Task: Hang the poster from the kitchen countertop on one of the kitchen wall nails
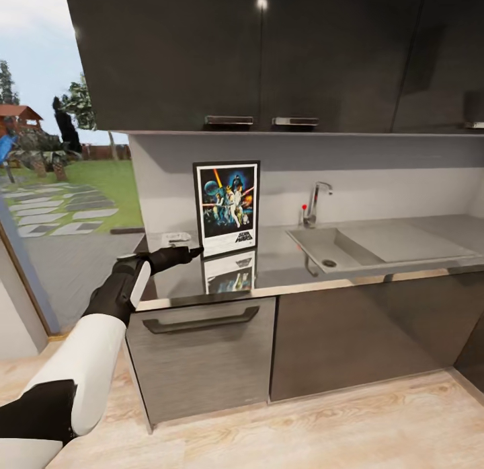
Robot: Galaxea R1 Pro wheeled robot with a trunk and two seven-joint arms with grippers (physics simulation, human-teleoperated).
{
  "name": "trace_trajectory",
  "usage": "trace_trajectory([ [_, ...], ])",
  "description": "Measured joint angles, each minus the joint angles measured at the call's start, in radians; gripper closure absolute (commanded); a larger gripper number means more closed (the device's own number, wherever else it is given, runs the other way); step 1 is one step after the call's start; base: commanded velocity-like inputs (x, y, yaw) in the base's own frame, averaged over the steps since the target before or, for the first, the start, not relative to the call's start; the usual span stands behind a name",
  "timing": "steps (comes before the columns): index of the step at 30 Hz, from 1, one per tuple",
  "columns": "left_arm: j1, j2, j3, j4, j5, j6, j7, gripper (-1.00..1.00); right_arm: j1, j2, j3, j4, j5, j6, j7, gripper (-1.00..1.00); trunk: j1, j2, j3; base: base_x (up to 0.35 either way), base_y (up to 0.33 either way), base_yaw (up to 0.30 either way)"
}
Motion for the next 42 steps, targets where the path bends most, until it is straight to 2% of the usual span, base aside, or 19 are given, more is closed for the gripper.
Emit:
trace_trajectory([
  [1,0.000,0.000,-0.001,0.025,-0.001,-0.044,-0.002,-1.00,-0.001,0.001,0.000,0.006,0.001,0.000,0.001,-1.00,0.000,0.000,0.000,0.290,0.000,0.000],
  [3,0.000,0.001,-0.002,0.035,-0.001,-0.056,-0.002,-1.00,-0.001,0.003,0.000,0.010,0.001,0.000,0.001,-1.00,0.000,0.000,0.000,0.301,0.000,0.000],
  [5,0.000,0.001,-0.002,0.041,-0.001,-0.061,-0.002,-1.00,-0.002,0.005,0.000,0.011,0.002,0.000,0.001,-1.00,0.000,0.000,0.000,0.152,0.000,0.000],
  [12,0.000,0.003,-0.051,0.047,-0.002,-0.067,-0.002,-1.00,-0.002,0.008,0.000,0.014,0.002,0.000,0.001,-1.00,0.000,0.000,0.000,0.123,0.000,0.000],
  [15,0.000,0.003,-0.059,0.047,-0.002,-0.067,-0.002,-1.00,-0.002,0.008,0.000,0.015,0.002,0.000,0.001,-1.00,0.000,0.000,0.000,0.207,0.000,0.000],
  [25,0.000,0.003,-0.061,0.047,-0.003,-0.067,-0.002,-1.00,-0.002,0.009,0.000,0.016,0.003,0.001,0.001,-1.00,0.000,0.000,0.000,0.193,0.000,0.000],
  [42,0.000,0.007,-0.061,0.065,-0.006,-0.071,-0.001,-1.00,-0.005,0.009,0.001,0.052,0.003,-0.002,0.001,-1.00,0.000,0.000,0.000,0.066,0.021,0.000],
])
